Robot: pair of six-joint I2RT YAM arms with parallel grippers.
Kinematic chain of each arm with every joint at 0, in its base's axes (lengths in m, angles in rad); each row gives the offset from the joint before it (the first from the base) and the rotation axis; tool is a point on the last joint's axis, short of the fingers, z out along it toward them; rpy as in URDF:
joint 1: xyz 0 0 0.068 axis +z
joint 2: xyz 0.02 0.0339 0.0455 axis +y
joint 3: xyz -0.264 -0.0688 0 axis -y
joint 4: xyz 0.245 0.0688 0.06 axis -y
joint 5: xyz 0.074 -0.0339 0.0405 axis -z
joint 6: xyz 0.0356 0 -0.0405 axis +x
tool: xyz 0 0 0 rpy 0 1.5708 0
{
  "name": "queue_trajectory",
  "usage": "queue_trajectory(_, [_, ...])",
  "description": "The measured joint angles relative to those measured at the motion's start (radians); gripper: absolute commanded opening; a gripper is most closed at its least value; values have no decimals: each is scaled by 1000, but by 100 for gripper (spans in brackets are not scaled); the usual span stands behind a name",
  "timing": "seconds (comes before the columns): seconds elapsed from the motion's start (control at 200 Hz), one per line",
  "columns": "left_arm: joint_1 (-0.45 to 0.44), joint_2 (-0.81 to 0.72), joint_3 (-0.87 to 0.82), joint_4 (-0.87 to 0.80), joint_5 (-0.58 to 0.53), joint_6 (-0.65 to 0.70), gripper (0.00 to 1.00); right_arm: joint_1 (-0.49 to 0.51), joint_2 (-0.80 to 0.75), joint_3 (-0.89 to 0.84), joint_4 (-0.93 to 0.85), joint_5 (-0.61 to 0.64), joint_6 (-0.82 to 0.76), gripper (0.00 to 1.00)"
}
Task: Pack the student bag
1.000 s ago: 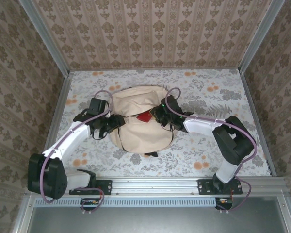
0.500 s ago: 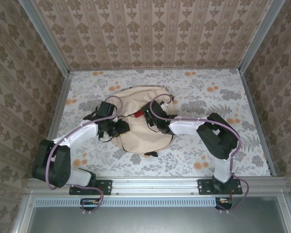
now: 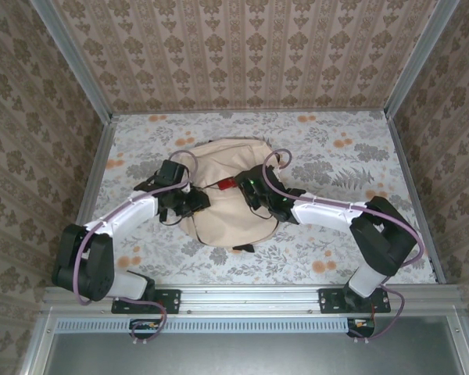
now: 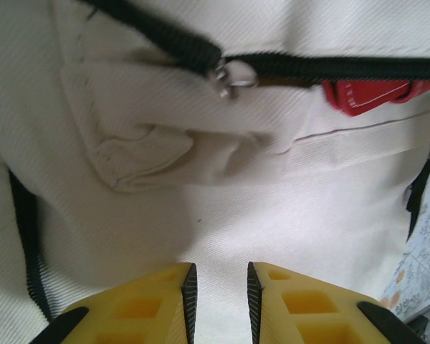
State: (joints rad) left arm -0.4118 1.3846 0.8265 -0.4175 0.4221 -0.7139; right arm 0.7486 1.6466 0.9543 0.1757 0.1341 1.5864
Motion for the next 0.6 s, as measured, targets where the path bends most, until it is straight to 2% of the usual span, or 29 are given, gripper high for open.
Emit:
queue_trajectory(0.135, [0, 6, 27, 3, 0, -1, 22, -10, 39, 8, -1, -58, -25, 24])
queue_trajectory(0.22, [-2, 18, 33, 7, -2, -4, 21, -17, 91, 35, 0, -85, -40, 19])
queue_trajectory(0.6, [-13, 93, 34, 7, 1, -4, 17, -43, 174, 115, 0, -139, -70, 12])
